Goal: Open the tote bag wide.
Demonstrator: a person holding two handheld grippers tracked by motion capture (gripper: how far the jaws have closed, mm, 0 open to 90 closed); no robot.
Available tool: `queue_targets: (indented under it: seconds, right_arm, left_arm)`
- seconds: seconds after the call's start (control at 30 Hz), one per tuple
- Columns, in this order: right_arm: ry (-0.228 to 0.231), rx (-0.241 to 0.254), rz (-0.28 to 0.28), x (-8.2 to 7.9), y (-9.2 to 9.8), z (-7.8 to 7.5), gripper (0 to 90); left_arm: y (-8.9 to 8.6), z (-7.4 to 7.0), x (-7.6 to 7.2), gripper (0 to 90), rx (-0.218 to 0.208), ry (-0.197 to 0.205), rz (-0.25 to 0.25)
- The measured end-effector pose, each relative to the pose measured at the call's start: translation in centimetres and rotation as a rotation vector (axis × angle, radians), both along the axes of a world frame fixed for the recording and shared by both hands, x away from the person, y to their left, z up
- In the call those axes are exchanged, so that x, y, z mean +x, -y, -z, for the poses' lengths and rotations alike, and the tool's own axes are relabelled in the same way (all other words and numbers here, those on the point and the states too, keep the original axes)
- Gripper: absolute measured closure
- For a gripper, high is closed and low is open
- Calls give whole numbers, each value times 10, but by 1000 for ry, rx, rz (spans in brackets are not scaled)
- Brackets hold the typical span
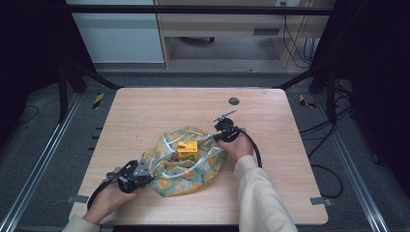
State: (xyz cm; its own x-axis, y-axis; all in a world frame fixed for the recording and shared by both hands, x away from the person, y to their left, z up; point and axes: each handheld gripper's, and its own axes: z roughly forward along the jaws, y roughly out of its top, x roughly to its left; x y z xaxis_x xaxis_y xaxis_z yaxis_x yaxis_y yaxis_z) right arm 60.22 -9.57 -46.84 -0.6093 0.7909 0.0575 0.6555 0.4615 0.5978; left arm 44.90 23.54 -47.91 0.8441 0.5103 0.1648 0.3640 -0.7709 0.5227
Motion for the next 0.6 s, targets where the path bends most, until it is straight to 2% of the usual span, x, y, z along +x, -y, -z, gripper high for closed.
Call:
queue_targets:
  seconds: [0.27,0.3,0.5,0.6]
  right_arm:
    - [11,-2,1,-2,-1,-2,900]
    - [11,-4,0,-2,-2,-2,900]
    - [6,2,1,-3,-2,-2,900]
    - [13,-11,4,-3,-3,-2,879]
  left_arm:
    - [3,0,-7,897,2,-2,14]
    - [2,-1,-6,897,17,-7,26]
    - [2,-1,-9,897,8,-9,30]
    - [1,0,-10,892,7,-9,28]
